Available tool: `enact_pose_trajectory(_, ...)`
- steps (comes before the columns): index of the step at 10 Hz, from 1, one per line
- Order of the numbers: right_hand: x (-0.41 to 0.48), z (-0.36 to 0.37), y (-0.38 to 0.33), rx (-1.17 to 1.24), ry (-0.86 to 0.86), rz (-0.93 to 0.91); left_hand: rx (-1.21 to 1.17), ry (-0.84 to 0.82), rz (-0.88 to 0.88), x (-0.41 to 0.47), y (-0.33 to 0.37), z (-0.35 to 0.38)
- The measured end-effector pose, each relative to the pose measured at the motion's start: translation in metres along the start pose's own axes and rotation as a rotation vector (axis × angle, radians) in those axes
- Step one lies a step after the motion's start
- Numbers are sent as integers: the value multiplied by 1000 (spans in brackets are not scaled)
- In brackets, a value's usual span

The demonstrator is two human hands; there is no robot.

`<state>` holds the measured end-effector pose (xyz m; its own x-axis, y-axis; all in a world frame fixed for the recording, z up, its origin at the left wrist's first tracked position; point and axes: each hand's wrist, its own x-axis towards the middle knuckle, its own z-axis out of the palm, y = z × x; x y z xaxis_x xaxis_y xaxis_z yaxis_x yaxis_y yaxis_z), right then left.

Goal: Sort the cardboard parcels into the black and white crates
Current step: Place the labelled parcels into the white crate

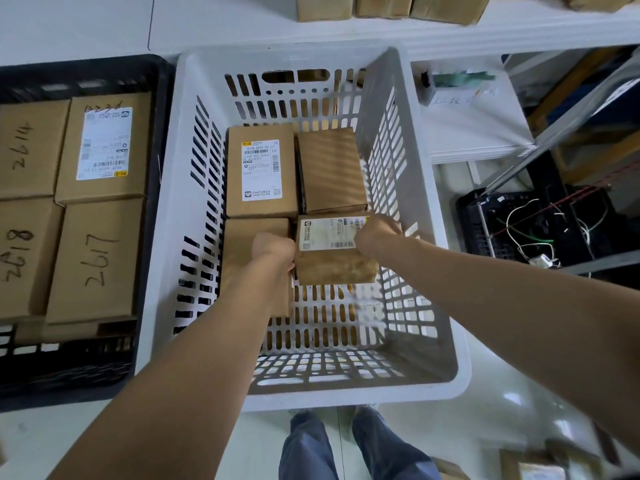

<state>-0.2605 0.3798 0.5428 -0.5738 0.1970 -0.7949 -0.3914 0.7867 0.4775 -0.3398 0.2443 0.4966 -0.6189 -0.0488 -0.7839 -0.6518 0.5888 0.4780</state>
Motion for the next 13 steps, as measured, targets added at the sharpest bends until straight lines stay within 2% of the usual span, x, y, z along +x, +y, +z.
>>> enact_pose_trajectory(2,16,5,-4,248,-25,-87,208,-19,96,7,-4,0)
enact_pose_trajectory(3,25,12,3,521,56,-154,245,83,176,5,-5,2)
enact_pose_trajectory(4,23,7,2,653,161,-129,223,60,189,2,-3,5)
enact_pose_trajectory(5,18,-1,0,904,36,-78,162,-29,149,-3,3,3)
enact_pose_trajectory(6,-8,-14,7,940,105,99,51,-67,173,-11,15,-3)
enact_pose_trajectory(7,-23,-30,23,1077,266,217,-77,-99,262,-36,34,-12)
enact_pose_trajectory(8,-46,-41,36,1245,399,194,-191,-131,338,-71,58,-26)
enact_pose_trajectory(10,-124,-65,80,1828,628,253,-335,-276,500,-150,108,-55)
enact_pose_trajectory(12,-211,-62,105,1916,935,486,-309,-444,654,-224,145,-59)
enact_pose_trajectory(13,-254,-44,101,1995,1060,692,-218,-551,717,-262,150,-42)
